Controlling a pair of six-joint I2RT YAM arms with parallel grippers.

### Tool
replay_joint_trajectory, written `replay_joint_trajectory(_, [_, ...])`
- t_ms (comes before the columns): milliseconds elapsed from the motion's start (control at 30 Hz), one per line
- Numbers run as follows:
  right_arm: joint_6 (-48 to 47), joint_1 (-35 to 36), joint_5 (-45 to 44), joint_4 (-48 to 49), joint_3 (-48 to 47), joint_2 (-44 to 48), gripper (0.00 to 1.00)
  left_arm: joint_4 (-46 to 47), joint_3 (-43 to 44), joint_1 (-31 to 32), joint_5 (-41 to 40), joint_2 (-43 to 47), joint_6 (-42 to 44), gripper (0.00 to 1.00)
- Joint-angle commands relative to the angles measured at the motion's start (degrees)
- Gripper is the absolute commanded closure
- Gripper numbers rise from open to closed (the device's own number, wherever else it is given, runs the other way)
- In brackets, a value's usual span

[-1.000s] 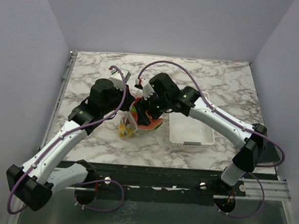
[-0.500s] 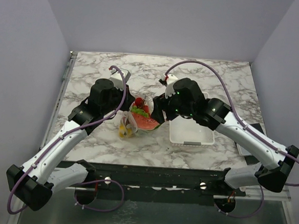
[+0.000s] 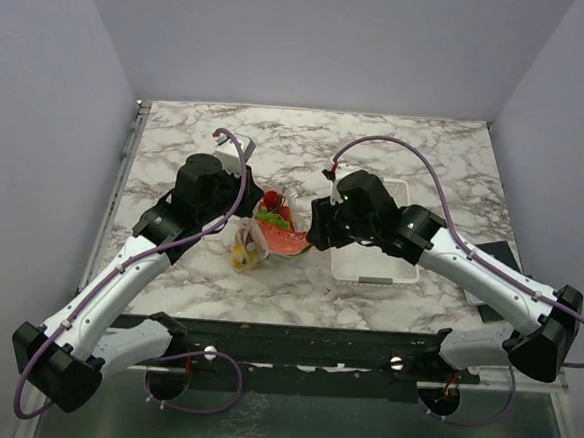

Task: Place the food in the zip-top bag and seal the zipper
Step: Adjust the fake fruit in the zipper food storage bag.

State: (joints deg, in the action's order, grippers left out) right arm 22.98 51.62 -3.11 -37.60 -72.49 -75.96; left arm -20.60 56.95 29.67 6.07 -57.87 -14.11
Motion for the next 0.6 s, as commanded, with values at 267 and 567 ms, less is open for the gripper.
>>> replay_joint_trajectory(267, [3.1, -3.1, 8.0, 9.1, 5.8, 0.3, 0.49, 1.9, 0.3, -0.2, -0.8, 0.1, -0.1, 0.99])
replay_joint_trajectory(567, [3.4, -4.4, 10.9, 11.2, 6.5, -0.5, 0.58, 1.9, 0.3, -0.3, -0.9, 0.1, 0.0, 0.99])
